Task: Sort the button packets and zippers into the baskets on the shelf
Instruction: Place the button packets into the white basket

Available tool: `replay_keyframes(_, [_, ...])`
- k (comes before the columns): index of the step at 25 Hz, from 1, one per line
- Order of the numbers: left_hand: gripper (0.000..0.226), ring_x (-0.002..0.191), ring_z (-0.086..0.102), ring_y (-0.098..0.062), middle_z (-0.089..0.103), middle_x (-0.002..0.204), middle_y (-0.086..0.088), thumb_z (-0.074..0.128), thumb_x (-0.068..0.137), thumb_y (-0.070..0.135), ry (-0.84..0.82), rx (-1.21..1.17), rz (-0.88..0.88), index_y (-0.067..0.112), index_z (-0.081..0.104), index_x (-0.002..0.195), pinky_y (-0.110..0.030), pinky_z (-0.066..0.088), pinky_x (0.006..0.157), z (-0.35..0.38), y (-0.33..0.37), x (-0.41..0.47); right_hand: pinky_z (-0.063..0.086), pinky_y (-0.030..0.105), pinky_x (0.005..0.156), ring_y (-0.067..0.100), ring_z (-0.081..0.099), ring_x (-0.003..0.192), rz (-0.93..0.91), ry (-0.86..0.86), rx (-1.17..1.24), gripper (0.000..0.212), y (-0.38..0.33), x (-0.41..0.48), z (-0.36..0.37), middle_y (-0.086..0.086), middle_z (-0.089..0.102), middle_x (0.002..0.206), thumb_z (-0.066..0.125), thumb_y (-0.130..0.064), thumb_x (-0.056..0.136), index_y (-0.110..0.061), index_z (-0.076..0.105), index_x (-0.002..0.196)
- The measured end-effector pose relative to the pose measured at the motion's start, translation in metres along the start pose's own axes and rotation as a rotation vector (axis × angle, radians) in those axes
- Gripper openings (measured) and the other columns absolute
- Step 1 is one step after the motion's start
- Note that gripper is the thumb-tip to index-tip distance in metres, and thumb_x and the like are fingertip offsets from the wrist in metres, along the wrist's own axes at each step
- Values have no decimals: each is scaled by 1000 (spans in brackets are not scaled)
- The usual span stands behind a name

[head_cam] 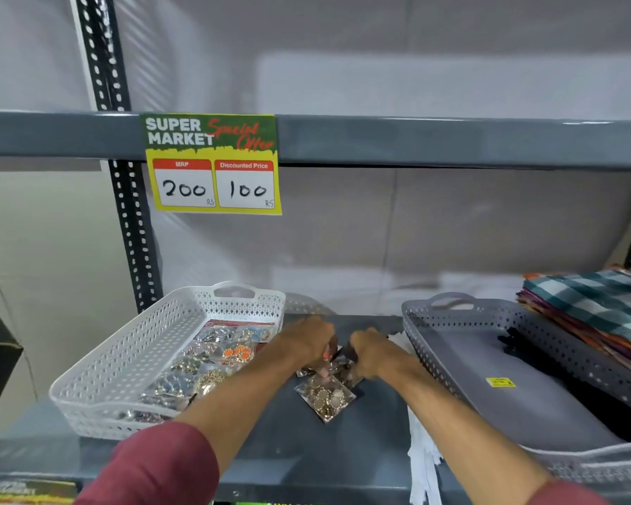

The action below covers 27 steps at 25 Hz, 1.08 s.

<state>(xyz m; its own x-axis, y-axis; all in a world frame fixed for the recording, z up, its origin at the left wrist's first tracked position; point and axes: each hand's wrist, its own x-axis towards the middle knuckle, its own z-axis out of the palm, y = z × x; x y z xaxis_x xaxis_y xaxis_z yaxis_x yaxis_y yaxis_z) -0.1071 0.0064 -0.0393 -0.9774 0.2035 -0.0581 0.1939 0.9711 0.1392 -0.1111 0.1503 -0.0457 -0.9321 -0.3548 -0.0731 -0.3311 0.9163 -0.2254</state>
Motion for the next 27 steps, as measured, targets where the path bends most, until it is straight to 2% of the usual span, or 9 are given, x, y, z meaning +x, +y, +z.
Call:
replay_keyframes(5, [47, 103, 71, -23, 76, 108, -6, 87, 67, 20, -43, 111, -32, 9, 72, 109, -37, 54, 92, -7, -4, -4, 46, 26, 70, 27, 66, 101, -28, 68, 50, 29, -12, 6, 4, 13, 60, 119, 69, -10, 84, -5, 63, 111])
replay_keyframes(8, [40, 100, 70, -25, 73, 109, -8, 84, 71, 22, -2, 248, -54, 9, 72, 108, -35, 54, 83, -10, -8, -9, 47, 26, 72, 30, 65, 102, -49, 60, 69, 27, -22, 13, 9, 15, 61, 118, 70, -11, 82, -2, 63, 107])
replay_keyframes(11, [29, 98, 71, -27, 72, 109, -11, 76, 80, 18, 40, 314, -45, 7, 71, 107, -36, 54, 80, -8, -10, -15, 54, 27, 74, 29, 69, 96, -80, 84, 90, 26, -30, 17, 16, 14, 67, 111, 74, -13, 79, -3, 67, 102])
replay_keyframes(14, [28, 98, 70, -30, 71, 107, -14, 76, 79, 14, 51, 360, -10, 5, 70, 104, -40, 56, 87, -6, -6, -20, 52, 28, 69, 24, 66, 82, -68, 76, 80, 22, -31, 16, 19, 13, 68, 106, 71, -11, 80, -2, 67, 99])
replay_keyframes(16, [22, 102, 68, -30, 71, 110, -14, 71, 84, 14, 100, 328, 16, 6, 70, 104, -41, 54, 92, -11, -7, -23, 54, 31, 68, 25, 67, 82, -77, 114, 100, 19, -28, 13, 16, 13, 68, 101, 69, -15, 81, -3, 67, 95])
replay_keyframes(18, [28, 109, 65, -28, 69, 117, -11, 72, 83, 11, 198, 209, 23, 12, 70, 111, -39, 49, 98, -24, -14, -22, 58, 36, 71, 24, 68, 79, -97, 235, 191, 15, -24, 11, 10, 9, 71, 90, 66, -19, 84, -5, 69, 88])
replay_keyframes(21, [30, 109, 63, -27, 68, 118, -8, 67, 82, 5, 278, 120, 17, 20, 71, 108, -35, 45, 94, -39, -31, -6, 59, 38, 75, 24, 71, 80, -130, 345, 278, 16, -24, 15, -3, 8, 74, 86, 58, -11, 87, -6, 73, 86])
replay_keyframes(24, [32, 113, 62, -28, 69, 122, -5, 59, 87, 8, 124, 132, 9, 26, 72, 110, -36, 48, 96, -35, -41, 23, 61, 34, 68, 17, 67, 63, -82, 324, 285, 20, -26, 21, -10, 4, 69, 67, 63, -11, 85, -8, 68, 66])
replay_keyframes(27, [35, 114, 62, -25, 66, 132, 2, 62, 92, 15, -74, 137, 5, 32, 66, 122, -39, 49, 101, -22, -47, 38, 42, 18, 45, 6, 44, 45, -6, 170, 246, 41, -30, 16, -8, -4, 47, 53, 68, -12, 86, -16, 45, 52])
